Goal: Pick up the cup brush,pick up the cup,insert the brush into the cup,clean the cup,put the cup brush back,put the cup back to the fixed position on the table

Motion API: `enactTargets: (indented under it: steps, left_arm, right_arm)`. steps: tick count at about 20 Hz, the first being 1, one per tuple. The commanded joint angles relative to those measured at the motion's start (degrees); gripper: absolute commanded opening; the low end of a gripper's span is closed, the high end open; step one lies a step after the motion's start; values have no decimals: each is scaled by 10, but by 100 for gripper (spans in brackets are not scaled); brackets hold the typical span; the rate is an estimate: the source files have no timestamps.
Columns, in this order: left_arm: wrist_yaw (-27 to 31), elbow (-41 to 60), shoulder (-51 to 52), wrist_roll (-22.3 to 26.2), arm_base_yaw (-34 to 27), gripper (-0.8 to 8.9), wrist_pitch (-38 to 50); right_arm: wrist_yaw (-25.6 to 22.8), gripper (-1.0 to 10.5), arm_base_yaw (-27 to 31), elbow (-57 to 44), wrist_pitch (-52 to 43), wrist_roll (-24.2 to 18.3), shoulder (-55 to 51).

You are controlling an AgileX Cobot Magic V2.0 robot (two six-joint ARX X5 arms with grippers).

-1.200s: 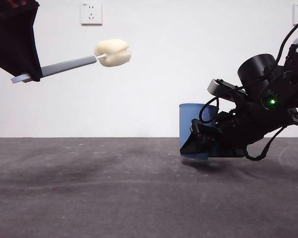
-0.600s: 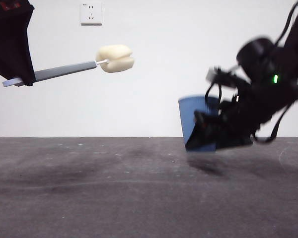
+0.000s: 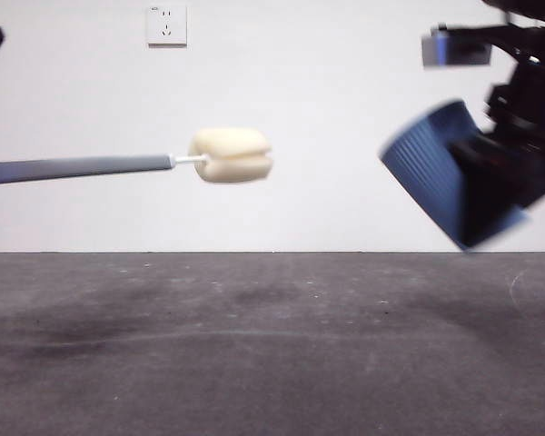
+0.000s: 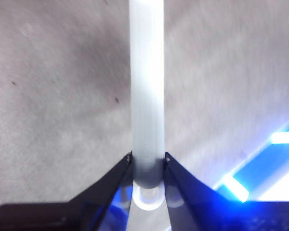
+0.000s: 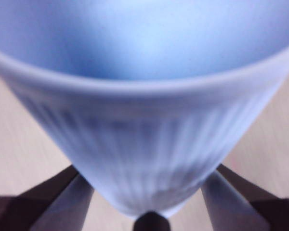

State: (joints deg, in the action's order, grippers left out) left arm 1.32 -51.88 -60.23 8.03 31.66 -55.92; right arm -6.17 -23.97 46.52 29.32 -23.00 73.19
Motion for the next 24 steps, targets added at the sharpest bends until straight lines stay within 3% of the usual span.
enactTargets:
  steps: [1, 8, 12, 16, 20, 24]
  left_arm:
    - [-2, -1, 1, 40, 4, -8, -4]
    - [-1, -1, 1, 88, 74, -8, -12]
    - [2, -1, 1, 101, 92, -8, -15]
    - [2, -1, 1, 103, 92, -8, -13]
    - [0, -1, 0, 103, 95, -8, -12]
    - [-2, -1, -4, 102, 120, -8, -22]
  right_arm:
    - [-54, -17, -13, -3, 42, -42, 2]
    - [-226, -17, -64, -2, 89, -210, 2]
    - [-227, -17, -95, 12, 51, -248, 2]
    - [-227, -17, -128, 33, 50, -339, 2]
    - [-232, -17, -154, 33, 50, -380, 3]
    - [-275, -17, -172, 33, 46, -400, 10]
